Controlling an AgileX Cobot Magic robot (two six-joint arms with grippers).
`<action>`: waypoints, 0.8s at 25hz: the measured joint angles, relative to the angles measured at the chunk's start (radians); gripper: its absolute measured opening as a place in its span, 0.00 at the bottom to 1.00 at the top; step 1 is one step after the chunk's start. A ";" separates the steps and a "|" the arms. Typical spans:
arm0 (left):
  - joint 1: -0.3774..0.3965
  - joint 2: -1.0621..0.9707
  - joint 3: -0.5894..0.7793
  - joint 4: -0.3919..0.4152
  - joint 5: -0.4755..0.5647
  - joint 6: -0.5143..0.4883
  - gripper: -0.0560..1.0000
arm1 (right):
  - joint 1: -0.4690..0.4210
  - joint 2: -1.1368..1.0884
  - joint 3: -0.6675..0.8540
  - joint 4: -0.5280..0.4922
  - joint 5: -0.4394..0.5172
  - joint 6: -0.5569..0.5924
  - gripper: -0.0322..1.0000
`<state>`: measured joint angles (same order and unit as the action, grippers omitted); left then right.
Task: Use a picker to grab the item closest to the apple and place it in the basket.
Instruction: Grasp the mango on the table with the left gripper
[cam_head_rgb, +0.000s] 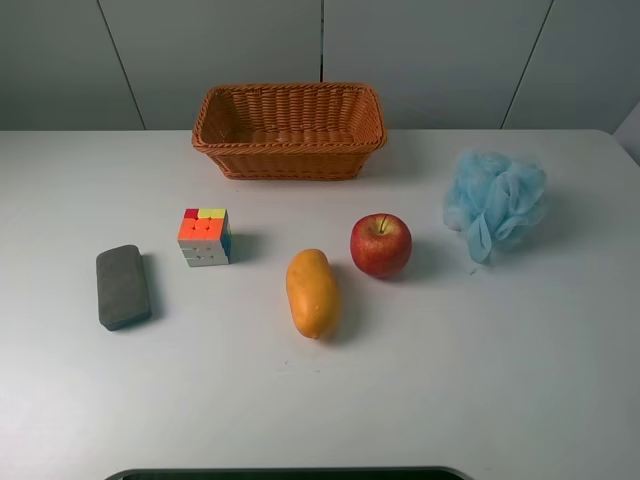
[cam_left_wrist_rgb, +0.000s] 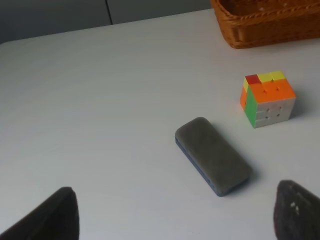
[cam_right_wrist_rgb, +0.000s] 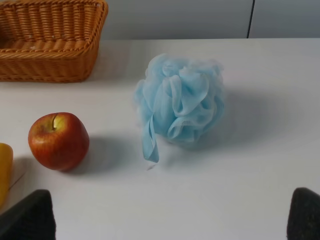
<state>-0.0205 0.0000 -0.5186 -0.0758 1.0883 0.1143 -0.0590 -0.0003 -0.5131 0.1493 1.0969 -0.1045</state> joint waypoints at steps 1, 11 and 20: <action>0.000 0.000 0.000 0.000 0.000 0.000 0.76 | 0.000 0.000 0.000 0.000 0.000 0.000 0.71; 0.000 0.000 0.000 0.000 0.000 -0.002 0.76 | 0.000 0.000 0.000 0.000 0.000 0.000 0.71; 0.000 0.000 0.000 -0.002 0.000 -0.002 0.76 | 0.000 0.000 0.000 0.000 0.000 0.000 0.71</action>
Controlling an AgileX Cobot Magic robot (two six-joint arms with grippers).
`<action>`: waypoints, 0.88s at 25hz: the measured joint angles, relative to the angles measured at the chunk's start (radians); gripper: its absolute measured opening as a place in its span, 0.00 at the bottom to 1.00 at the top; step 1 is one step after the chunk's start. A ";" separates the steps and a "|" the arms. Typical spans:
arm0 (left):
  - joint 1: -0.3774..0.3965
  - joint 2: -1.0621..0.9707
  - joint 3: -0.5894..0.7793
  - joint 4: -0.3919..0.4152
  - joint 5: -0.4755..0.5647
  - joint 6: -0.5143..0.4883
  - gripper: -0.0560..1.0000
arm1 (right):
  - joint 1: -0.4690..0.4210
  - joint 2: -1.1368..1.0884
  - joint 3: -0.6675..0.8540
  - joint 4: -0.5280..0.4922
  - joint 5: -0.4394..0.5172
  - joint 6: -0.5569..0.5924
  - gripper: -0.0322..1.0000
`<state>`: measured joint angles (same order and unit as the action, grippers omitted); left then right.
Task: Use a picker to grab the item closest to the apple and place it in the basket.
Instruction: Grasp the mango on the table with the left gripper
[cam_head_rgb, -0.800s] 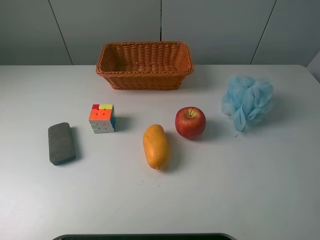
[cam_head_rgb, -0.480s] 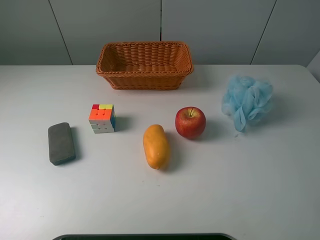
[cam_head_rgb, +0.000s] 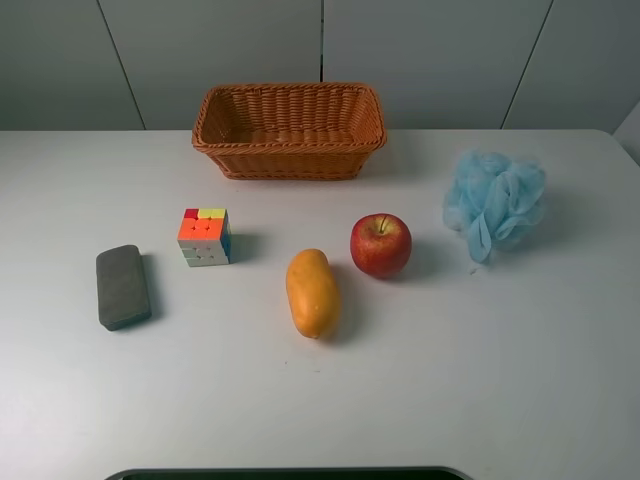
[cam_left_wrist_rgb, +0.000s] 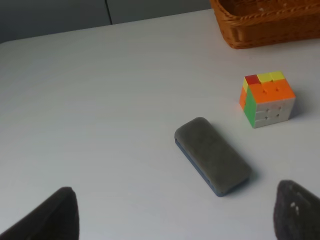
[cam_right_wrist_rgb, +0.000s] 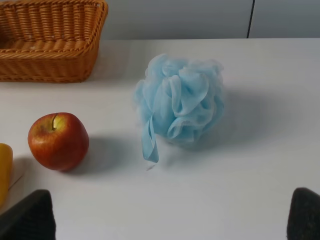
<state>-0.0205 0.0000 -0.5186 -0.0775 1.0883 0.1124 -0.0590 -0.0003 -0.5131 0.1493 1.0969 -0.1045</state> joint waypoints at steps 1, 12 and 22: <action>0.000 0.000 0.000 0.000 0.000 0.000 0.76 | 0.000 0.000 0.000 0.000 0.000 0.000 0.71; 0.000 0.245 -0.229 0.078 0.081 -0.076 0.76 | 0.000 0.000 0.000 0.000 0.000 0.000 0.71; -0.055 0.827 -0.502 0.078 0.091 -0.145 0.76 | 0.000 0.000 0.000 0.002 0.000 0.002 0.71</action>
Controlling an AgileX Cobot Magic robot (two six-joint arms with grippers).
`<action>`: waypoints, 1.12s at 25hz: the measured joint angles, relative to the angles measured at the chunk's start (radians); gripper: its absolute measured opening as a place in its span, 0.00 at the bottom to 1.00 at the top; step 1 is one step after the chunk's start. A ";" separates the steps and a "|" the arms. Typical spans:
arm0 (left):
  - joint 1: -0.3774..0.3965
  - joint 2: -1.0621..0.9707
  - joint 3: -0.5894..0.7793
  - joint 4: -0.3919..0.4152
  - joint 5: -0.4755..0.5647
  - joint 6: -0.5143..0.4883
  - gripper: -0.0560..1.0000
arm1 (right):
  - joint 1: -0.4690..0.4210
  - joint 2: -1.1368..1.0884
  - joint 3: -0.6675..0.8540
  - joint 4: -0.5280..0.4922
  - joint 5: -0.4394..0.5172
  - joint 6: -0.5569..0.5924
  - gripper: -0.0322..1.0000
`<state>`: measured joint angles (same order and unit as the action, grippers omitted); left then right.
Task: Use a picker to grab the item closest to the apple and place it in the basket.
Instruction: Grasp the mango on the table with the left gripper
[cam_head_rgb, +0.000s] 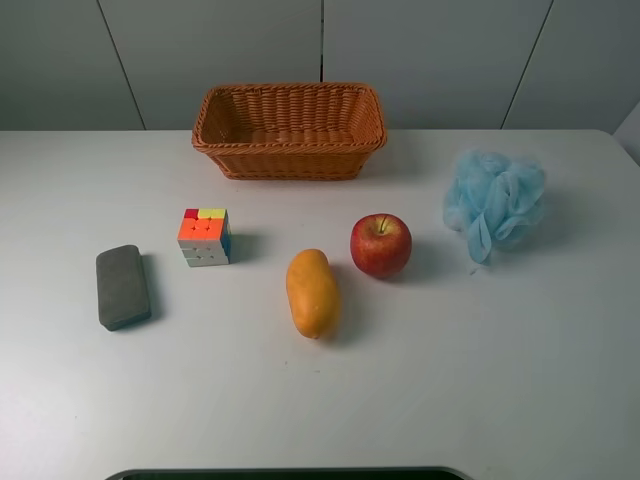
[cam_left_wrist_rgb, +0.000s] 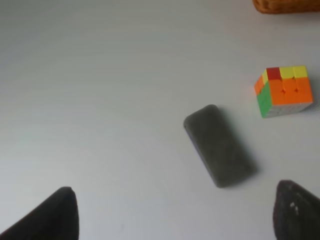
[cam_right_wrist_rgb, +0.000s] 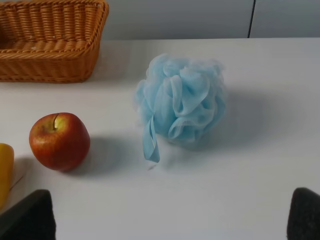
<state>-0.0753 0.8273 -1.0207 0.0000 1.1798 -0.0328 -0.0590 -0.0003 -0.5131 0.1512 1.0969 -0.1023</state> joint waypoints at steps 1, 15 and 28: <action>-0.021 0.047 -0.019 0.000 -0.002 -0.013 0.76 | 0.000 0.000 0.000 0.000 0.000 0.000 0.71; -0.485 0.664 -0.179 0.024 -0.163 -0.353 0.76 | 0.000 0.000 0.000 0.016 0.000 -0.013 0.71; -0.725 1.007 -0.272 -0.047 -0.337 -0.592 0.76 | 0.000 0.000 0.000 0.016 0.000 -0.013 0.71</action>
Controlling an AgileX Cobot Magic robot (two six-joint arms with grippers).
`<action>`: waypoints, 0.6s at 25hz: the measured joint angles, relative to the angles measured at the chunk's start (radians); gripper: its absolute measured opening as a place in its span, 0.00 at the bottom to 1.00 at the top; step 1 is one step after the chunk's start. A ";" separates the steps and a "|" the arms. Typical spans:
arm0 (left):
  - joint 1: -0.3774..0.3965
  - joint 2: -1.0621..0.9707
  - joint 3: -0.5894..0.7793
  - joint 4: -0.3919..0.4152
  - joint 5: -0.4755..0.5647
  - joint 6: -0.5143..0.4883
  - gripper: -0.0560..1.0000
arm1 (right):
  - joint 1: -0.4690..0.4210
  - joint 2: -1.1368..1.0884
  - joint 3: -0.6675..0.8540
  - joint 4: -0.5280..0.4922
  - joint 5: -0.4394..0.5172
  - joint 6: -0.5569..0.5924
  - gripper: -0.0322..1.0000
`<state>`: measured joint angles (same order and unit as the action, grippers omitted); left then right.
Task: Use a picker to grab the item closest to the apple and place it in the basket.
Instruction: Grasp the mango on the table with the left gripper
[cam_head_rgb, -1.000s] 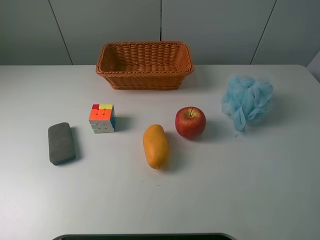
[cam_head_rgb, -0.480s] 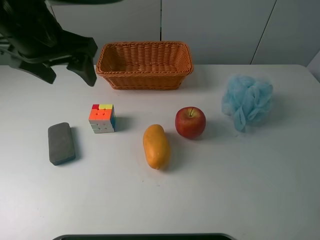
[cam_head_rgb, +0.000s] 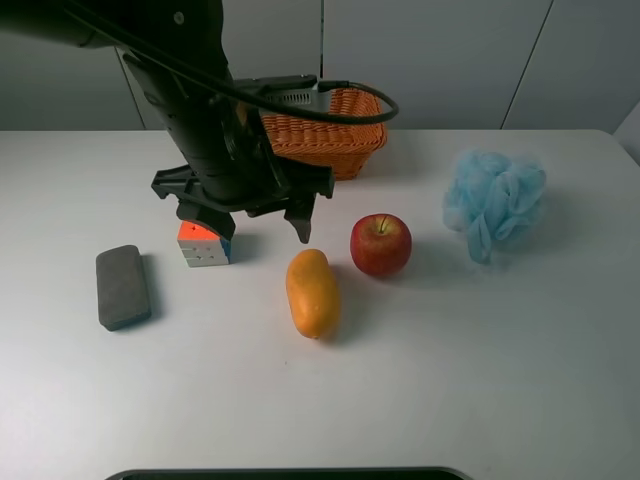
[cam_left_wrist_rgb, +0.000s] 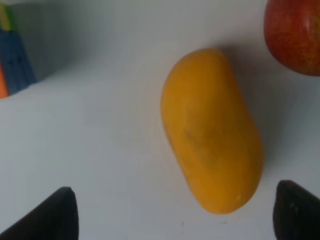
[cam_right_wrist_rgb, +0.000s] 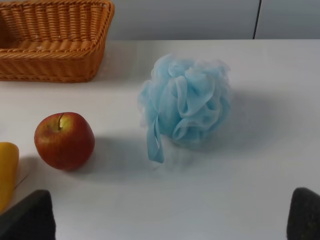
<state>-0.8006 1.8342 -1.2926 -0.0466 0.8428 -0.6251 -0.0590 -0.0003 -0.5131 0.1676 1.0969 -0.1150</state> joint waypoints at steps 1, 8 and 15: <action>0.000 0.032 -0.022 -0.020 0.006 -0.002 0.76 | 0.000 0.000 0.000 0.000 0.000 -0.002 0.71; -0.001 0.180 -0.128 -0.098 0.039 -0.003 0.76 | 0.000 0.000 0.000 0.000 0.000 -0.002 0.71; -0.005 0.283 -0.196 -0.137 0.073 -0.001 0.76 | 0.000 0.000 0.000 0.000 0.000 -0.002 0.71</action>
<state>-0.8052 2.1170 -1.4890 -0.1837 0.9154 -0.6262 -0.0590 -0.0003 -0.5131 0.1676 1.0969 -0.1166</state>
